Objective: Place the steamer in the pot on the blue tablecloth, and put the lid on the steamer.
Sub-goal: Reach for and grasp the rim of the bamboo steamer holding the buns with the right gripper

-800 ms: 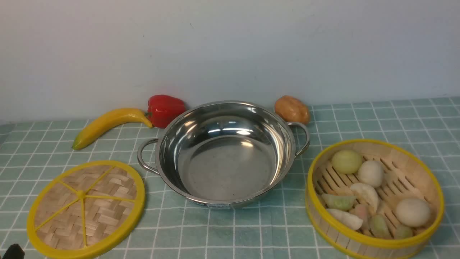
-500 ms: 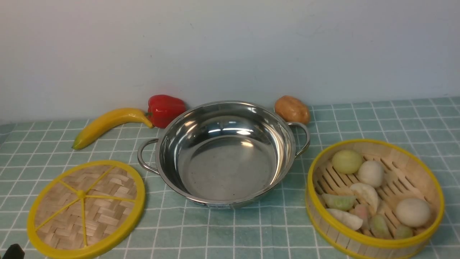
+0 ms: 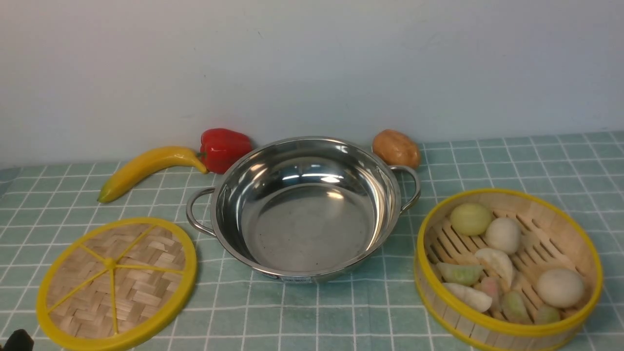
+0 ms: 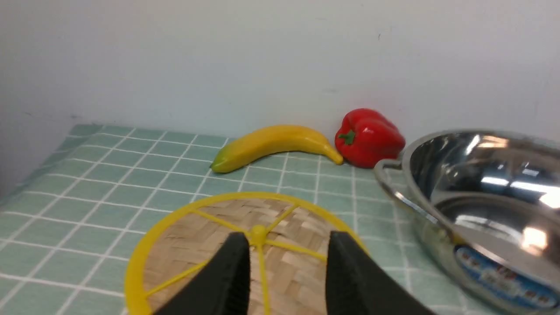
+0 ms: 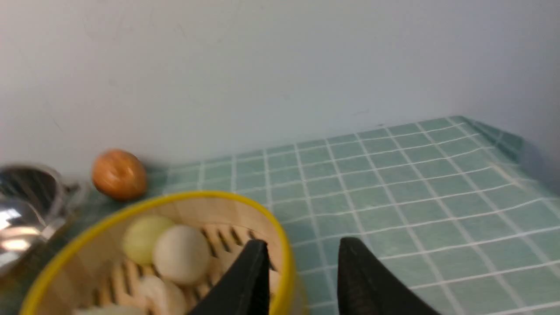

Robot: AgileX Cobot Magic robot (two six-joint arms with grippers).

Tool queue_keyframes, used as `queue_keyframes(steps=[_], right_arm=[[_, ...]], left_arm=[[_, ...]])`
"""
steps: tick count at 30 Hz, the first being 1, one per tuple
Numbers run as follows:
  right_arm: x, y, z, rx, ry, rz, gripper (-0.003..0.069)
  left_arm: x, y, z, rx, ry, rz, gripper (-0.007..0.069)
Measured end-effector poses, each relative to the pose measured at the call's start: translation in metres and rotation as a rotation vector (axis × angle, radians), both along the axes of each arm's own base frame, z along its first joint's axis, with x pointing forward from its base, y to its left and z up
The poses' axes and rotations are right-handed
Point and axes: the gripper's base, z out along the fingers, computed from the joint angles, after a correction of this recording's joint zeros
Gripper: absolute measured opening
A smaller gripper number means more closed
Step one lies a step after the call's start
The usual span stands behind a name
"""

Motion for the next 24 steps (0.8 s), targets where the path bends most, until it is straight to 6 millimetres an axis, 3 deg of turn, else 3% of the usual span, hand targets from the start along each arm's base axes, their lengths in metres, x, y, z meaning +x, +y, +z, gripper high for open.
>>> queue_keyframes(steps=[4, 7, 12, 18, 21, 24], right_arm=[[0.001, 0.004, 0.007, 0.379, -0.107, 0.018, 0.0242], [0.001, 0.005, 0.011, 0.542, -0.167, 0.024, 0.0242], [0.001, 0.002, 0.019, 0.611, -0.261, 0.019, 0.0242], [-0.003, -0.004, 0.034, 0.598, -0.455, 0.004, 0.0242], [-0.009, -0.009, 0.046, 0.602, -0.613, -0.008, 0.0242], [-0.026, -0.019, 0.07, 0.679, -0.937, -0.014, 0.0242]], left_arm=[[0.001, -0.001, 0.009, -0.342, -0.128, 0.01, 0.0243], [0.001, 0.0, 0.013, -0.53, -0.183, 0.015, 0.0243], [0.0, 0.001, 0.017, -0.565, -0.227, 0.019, 0.0243], [-0.003, 0.007, 0.033, -0.535, -0.418, 0.037, 0.0243], [-0.01, 0.013, 0.048, -0.524, -0.619, 0.055, 0.0243], [-0.03, 0.021, 0.078, -0.501, -0.965, 0.073, 0.0243]])
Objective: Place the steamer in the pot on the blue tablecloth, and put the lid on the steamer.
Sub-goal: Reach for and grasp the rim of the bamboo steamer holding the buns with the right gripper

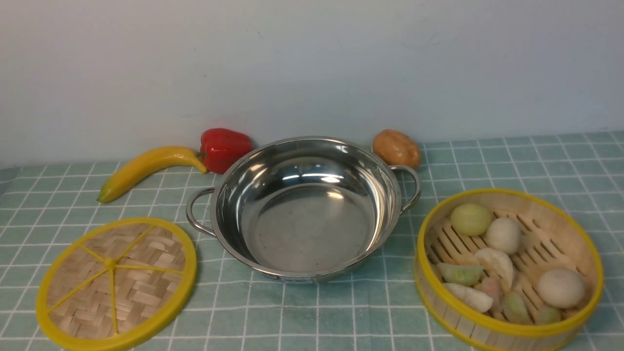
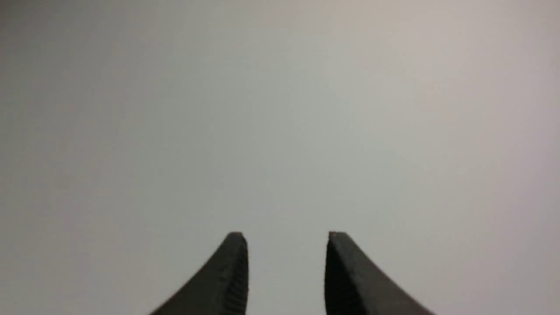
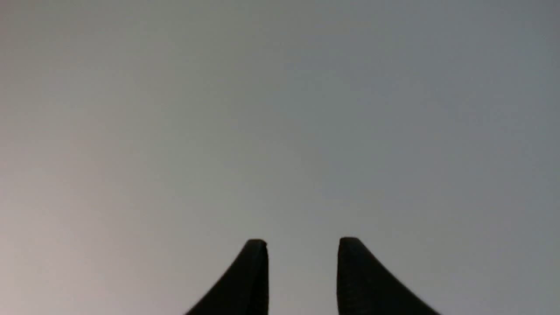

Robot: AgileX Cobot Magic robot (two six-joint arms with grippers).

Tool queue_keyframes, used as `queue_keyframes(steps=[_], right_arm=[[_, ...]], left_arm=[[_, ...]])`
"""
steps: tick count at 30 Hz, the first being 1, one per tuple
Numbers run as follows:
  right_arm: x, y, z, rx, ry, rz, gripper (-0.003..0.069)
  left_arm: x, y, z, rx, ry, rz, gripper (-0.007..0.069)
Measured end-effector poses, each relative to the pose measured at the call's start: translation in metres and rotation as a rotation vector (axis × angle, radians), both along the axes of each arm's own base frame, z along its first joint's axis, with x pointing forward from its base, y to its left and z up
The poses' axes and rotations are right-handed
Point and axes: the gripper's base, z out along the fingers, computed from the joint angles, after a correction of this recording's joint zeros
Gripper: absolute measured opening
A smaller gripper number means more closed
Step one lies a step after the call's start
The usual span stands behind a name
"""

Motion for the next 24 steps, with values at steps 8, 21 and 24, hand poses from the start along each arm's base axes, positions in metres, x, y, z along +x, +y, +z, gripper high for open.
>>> queue_keyframes(steps=[8, 21, 24], right_arm=[[-0.048, 0.006, 0.12, -0.247, -0.387, -0.258, 0.0242], [0.103, 0.003, 0.13, -0.666, 1.23, 0.006, 0.0242], [0.13, 0.002, 0.103, -0.716, 1.469, 0.118, 0.0242]], left_arm=[[-0.043, -0.01, 0.12, 0.315, -0.04, 0.241, 0.0243], [0.101, -0.026, 0.115, 0.755, 1.221, -0.227, 0.0243], [0.127, -0.02, 0.092, 0.695, 1.443, -0.287, 0.0243]])
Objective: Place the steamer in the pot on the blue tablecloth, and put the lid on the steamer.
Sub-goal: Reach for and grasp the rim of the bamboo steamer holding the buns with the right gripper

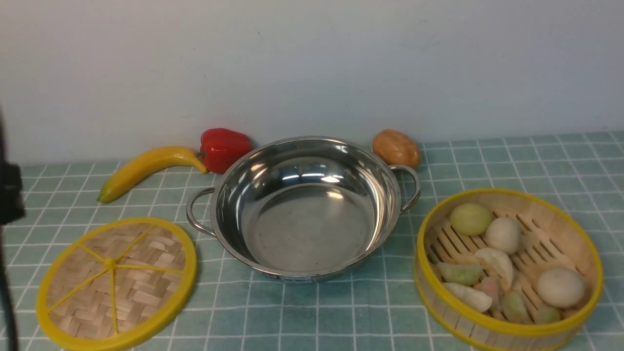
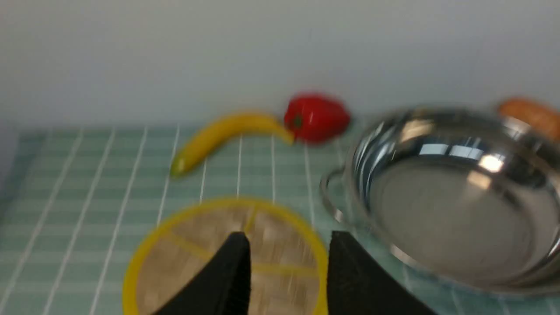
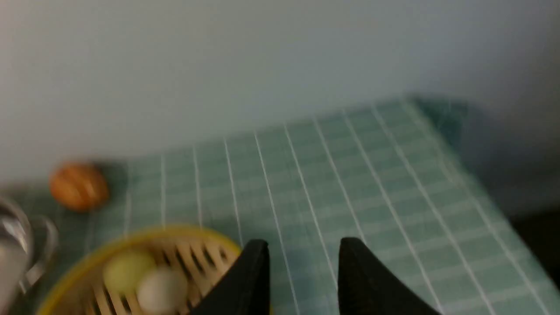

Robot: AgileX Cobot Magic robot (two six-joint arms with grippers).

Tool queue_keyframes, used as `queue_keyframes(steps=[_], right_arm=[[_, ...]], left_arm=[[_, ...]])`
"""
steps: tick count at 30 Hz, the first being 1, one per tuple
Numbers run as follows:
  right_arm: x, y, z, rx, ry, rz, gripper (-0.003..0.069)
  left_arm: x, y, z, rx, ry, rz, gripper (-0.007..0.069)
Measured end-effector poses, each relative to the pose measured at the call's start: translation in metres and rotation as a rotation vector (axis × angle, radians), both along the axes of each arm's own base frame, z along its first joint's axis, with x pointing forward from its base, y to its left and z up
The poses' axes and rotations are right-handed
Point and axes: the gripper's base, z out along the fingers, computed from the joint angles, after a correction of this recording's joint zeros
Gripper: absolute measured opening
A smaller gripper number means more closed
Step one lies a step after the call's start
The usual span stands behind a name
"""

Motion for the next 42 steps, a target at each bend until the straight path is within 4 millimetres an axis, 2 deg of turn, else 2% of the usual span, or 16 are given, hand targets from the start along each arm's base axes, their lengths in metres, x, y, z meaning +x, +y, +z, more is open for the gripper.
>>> queue_keyframes(steps=[1, 3, 4, 8, 12, 14, 16, 21, 30, 32, 34, 36, 42], right_arm=[[0.017, 0.001, -0.016, 0.001, 0.131, 0.04, 0.0242], [0.032, 0.003, -0.032, 0.019, 0.235, 0.079, 0.0242], [0.05, 0.005, -0.048, 0.045, 0.326, 0.129, 0.0242], [0.087, 0.012, -0.086, 0.119, 0.464, 0.228, 0.0242], [0.117, 0.012, -0.125, 0.154, 0.55, 0.257, 0.0242], [0.123, 0.011, -0.133, 0.158, 0.568, 0.253, 0.0242], [0.136, 0.01, -0.153, 0.158, 0.596, 0.249, 0.0242], [0.151, 0.007, -0.178, 0.155, 0.608, 0.235, 0.0242], [0.166, 0.004, -0.205, 0.131, 0.612, 0.224, 0.024], [0.168, 0.003, -0.211, 0.125, 0.621, 0.224, 0.0223], [0.169, 0.003, -0.22, 0.135, 0.647, 0.223, 0.0153], [0.169, 0.003, -0.222, 0.127, 0.662, 0.236, 0.0076], [0.168, 0.003, -0.212, 0.117, 0.724, 0.258, 0.0067]], left_arm=[[0.016, 0.003, -0.017, -0.012, 0.14, 0.026, 0.0243], [0.027, 0.005, -0.033, -0.014, 0.259, 0.031, 0.0243], [0.038, 0.006, -0.046, -0.013, 0.356, 0.025, 0.0243], [0.062, 0.008, -0.076, -0.003, 0.518, -0.009, 0.0243], [0.076, 0.008, -0.095, -0.007, 0.591, -0.025, 0.0243], [0.078, 0.008, -0.098, -0.007, 0.597, -0.025, 0.0243], [0.081, 0.009, -0.1, -0.007, 0.595, -0.025, 0.0243], [0.082, 0.009, -0.1, -0.006, 0.593, -0.027, 0.0243], [0.082, 0.009, -0.1, -0.005, 0.593, -0.027, 0.0243], [0.082, 0.009, -0.1, -0.005, 0.593, -0.027, 0.0243], [0.082, 0.009, -0.1, -0.006, 0.592, -0.027, 0.0243], [0.082, 0.009, -0.1, -0.006, 0.592, -0.027, 0.0243], [0.082, 0.008, -0.1, -0.008, 0.592, -0.027, 0.0243]])
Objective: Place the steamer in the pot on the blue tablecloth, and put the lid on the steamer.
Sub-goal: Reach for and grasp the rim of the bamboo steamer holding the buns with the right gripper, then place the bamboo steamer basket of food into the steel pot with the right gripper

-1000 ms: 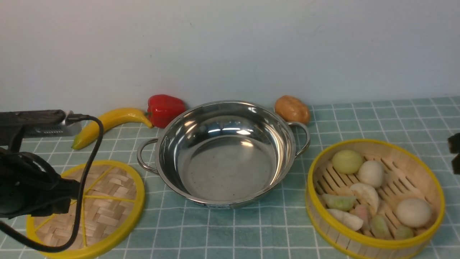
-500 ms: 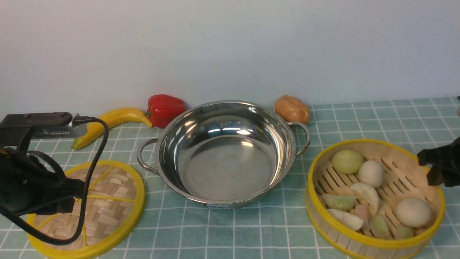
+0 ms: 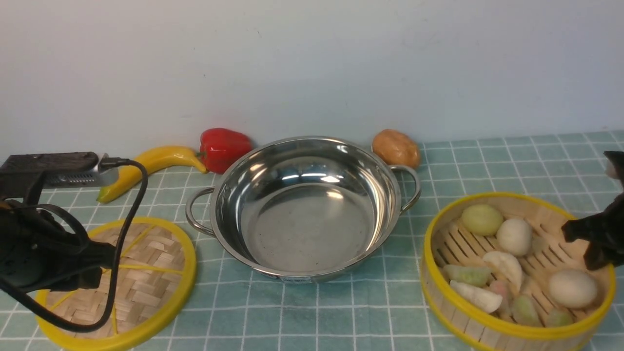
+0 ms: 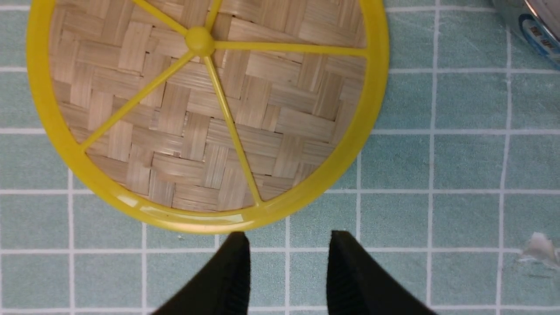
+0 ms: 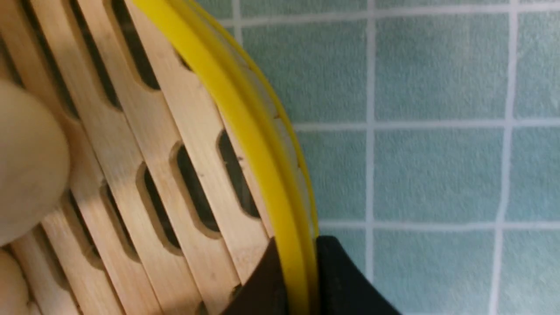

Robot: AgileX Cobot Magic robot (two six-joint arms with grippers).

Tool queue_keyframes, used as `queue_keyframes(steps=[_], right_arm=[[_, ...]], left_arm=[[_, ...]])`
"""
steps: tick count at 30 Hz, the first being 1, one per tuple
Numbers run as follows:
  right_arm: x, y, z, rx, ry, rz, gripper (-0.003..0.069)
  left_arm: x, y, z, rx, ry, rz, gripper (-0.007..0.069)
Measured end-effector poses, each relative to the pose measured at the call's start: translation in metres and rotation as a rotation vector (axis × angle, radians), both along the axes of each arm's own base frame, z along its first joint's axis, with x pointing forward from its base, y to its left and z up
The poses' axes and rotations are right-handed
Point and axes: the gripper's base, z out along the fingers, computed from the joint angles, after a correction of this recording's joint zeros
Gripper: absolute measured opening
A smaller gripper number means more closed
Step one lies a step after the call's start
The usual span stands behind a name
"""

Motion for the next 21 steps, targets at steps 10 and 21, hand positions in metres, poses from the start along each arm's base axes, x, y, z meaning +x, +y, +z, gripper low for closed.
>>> queue_keyframes(steps=[10, 21], right_arm=[[0.008, 0.004, 0.113, 0.002, -0.061, 0.052, 0.0067], [0.073, 0.135, 0.161, 0.098, -0.259, 0.246, 0.0067]], left_arm=[[0.0, 0.0, 0.0, 0.0, 0.0, -0.001, 0.0243], [0.0, 0.0, 0.0, 0.0, 0.0, -0.001, 0.0243]])
